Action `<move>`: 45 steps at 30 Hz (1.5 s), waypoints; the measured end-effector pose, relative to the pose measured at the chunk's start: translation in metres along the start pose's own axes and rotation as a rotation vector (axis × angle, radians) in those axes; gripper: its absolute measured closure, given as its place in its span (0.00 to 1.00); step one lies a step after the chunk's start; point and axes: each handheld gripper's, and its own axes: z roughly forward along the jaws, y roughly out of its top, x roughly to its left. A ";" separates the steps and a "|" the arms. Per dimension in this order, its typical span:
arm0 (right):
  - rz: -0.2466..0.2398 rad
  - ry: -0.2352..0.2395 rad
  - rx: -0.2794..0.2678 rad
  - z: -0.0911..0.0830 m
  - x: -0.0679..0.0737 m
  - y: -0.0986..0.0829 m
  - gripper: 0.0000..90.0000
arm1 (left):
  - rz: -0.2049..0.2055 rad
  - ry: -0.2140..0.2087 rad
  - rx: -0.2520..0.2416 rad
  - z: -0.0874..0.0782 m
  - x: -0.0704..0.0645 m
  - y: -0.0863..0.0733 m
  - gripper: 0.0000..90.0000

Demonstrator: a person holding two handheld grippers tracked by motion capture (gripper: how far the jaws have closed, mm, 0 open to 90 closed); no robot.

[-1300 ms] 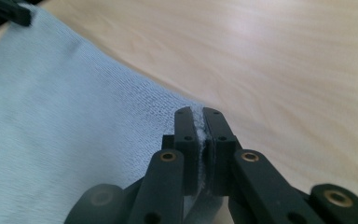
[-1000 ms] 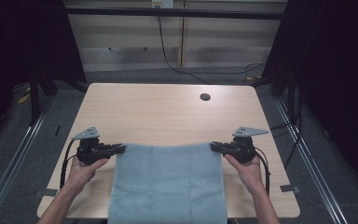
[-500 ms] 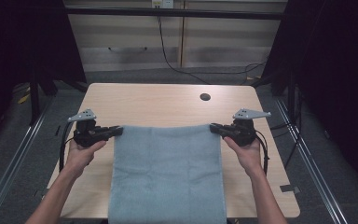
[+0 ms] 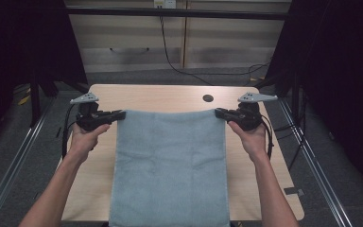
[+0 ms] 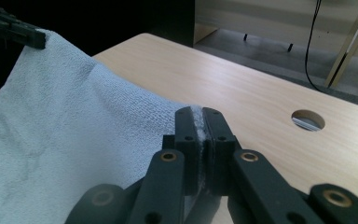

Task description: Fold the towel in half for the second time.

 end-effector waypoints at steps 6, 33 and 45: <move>0.058 -0.019 -0.043 0.007 -0.016 0.013 0.95 | -0.044 0.024 -0.025 0.012 0.009 0.017 0.93; 0.051 0.063 -0.096 -0.021 0.001 -0.027 0.95 | 0.029 -0.055 -0.092 -0.023 -0.015 -0.023 0.93; 0.021 0.103 -0.065 -0.036 0.020 -0.054 0.95 | 0.044 -0.091 -0.089 -0.040 -0.032 -0.056 0.93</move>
